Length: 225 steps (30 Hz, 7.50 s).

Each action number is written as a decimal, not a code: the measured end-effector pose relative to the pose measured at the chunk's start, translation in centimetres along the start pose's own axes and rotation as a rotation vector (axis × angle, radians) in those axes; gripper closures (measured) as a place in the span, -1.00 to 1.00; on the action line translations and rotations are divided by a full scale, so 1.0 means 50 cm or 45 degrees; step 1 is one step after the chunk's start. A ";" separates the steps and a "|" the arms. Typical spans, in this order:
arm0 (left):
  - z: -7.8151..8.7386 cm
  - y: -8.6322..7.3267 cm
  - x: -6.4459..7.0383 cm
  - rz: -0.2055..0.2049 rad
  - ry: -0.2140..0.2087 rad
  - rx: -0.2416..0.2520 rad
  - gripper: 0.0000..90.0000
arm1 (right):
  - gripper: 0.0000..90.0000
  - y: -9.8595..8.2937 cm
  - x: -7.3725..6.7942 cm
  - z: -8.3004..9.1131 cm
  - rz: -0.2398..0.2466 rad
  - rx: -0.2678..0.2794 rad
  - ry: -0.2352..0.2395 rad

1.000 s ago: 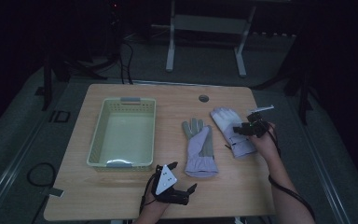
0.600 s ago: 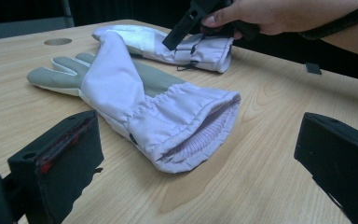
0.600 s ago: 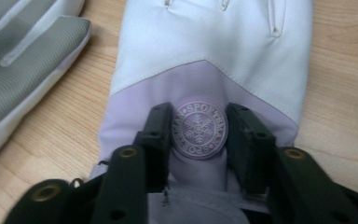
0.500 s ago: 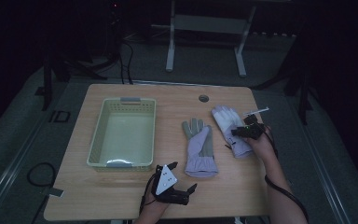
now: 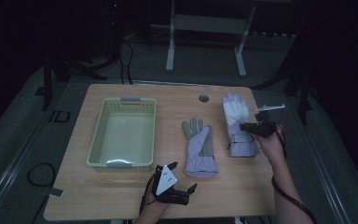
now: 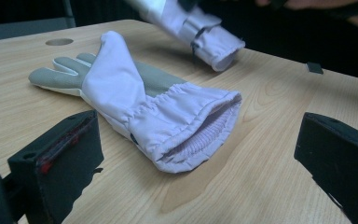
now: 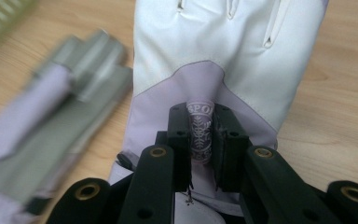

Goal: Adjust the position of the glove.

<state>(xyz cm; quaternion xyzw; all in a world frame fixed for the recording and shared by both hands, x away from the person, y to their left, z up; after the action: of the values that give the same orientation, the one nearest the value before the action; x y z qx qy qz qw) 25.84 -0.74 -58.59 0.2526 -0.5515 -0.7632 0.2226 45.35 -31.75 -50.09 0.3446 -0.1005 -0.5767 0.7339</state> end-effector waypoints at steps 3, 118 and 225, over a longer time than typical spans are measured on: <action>0.000 0.000 0.001 -0.003 0.002 0.000 -0.98 | 0.76 0.007 -0.018 0.051 -0.024 0.053 0.004; 0.000 0.001 0.006 -0.025 -0.015 -0.003 -0.98 | 0.76 -0.166 0.028 0.025 -0.080 -0.016 0.027; 0.000 0.001 0.007 -0.010 -0.045 0.006 -0.98 | -0.22 -0.098 -0.260 -0.056 0.059 -0.054 0.101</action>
<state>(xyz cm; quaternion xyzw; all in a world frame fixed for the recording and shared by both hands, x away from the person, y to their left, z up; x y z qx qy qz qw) 25.59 -0.98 -58.59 0.2416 -0.5561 -0.7672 0.2093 38.99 -19.21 -51.97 0.3489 -0.0671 -0.5473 0.7577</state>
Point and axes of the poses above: each handheld gripper's, and its own axes: z roughly backward along the jaws, y roughly out of its top, x roughly to its right, the point moved 4 cm from there along -z, roughly forward along the jaws, and after that the axes turned 12 degrees about -z, right-handed, at the moved point
